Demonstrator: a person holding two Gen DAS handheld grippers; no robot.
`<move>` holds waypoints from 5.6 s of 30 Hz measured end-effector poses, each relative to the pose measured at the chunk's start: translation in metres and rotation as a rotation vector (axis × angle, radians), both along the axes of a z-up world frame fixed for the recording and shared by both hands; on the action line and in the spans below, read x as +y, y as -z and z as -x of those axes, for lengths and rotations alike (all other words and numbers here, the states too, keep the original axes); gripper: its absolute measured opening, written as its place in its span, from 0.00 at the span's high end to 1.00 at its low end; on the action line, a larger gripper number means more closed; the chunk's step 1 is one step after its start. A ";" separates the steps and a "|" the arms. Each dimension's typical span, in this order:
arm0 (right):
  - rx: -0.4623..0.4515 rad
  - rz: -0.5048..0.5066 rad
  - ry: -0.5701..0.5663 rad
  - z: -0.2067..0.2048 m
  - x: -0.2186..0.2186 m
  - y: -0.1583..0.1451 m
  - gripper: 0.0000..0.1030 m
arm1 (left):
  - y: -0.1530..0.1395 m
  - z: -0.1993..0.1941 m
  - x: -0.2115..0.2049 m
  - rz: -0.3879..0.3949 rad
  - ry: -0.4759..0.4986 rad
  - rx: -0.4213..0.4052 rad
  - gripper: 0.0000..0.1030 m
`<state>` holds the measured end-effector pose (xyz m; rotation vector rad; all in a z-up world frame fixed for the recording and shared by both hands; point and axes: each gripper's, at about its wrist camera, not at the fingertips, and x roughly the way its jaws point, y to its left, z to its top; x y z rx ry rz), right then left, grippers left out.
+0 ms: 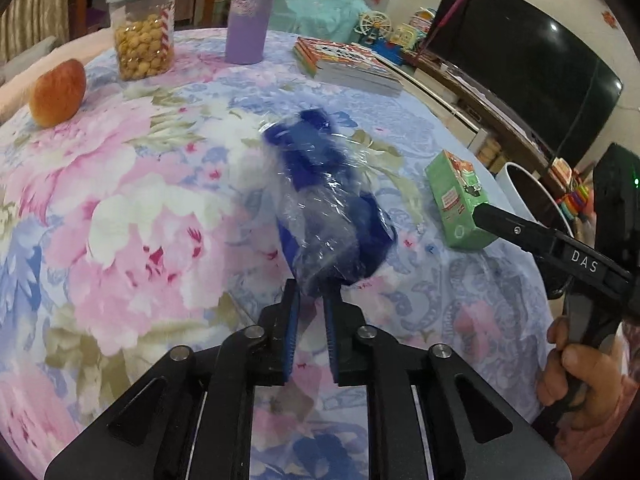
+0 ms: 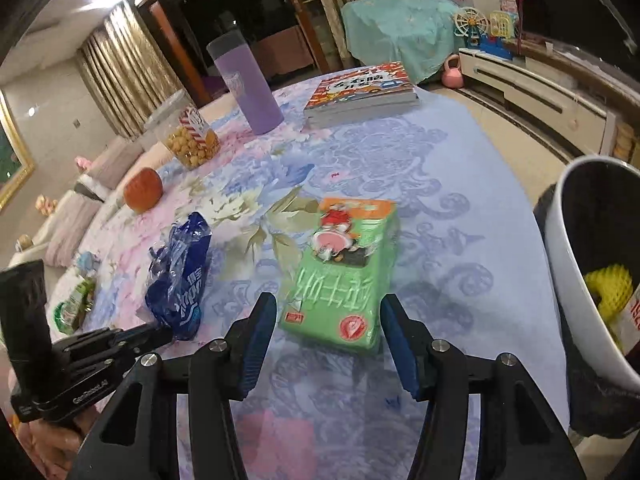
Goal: Collect trash
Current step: 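Grasp the blue plastic-wrapped bag with the left tool while the right tool grasps the green milk carton, then carry the blue wrapped bag and green milk carton over the trash bin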
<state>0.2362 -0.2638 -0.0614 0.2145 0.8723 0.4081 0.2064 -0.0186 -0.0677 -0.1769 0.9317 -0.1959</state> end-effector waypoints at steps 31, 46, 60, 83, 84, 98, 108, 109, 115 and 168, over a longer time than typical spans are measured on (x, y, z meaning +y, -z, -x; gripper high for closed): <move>0.007 0.024 0.064 -0.006 0.009 0.009 0.44 | -0.015 -0.012 -0.012 -0.013 0.033 -0.102 0.67; -0.054 -0.097 0.137 0.051 -0.043 -0.019 0.44 | -0.036 0.007 -0.069 -0.037 0.171 -0.138 0.68; -0.112 -0.140 0.203 0.073 -0.076 -0.036 0.44 | -0.046 0.011 -0.111 -0.052 0.264 -0.156 0.68; -0.145 -0.164 0.313 0.102 -0.130 -0.042 0.44 | -0.064 0.016 -0.174 -0.062 0.397 -0.205 0.68; -0.146 -0.170 0.318 0.103 -0.133 -0.042 0.44 | -0.064 0.015 -0.177 -0.063 0.402 -0.206 0.68; -0.147 -0.185 0.356 0.106 -0.149 -0.040 0.44 | -0.064 0.011 -0.201 -0.065 0.445 -0.201 0.67; -0.143 -0.196 0.357 0.107 -0.150 -0.040 0.44 | -0.062 0.007 -0.206 -0.064 0.451 -0.197 0.68; -0.144 -0.194 0.357 0.107 -0.150 -0.041 0.44 | -0.062 0.007 -0.205 -0.064 0.451 -0.197 0.68; -0.143 -0.189 0.356 0.103 -0.152 -0.041 0.44 | -0.063 0.002 -0.213 -0.061 0.458 -0.198 0.67; -0.131 -0.095 0.413 0.063 -0.197 -0.056 0.44 | -0.074 -0.044 -0.293 -0.119 0.573 -0.224 0.68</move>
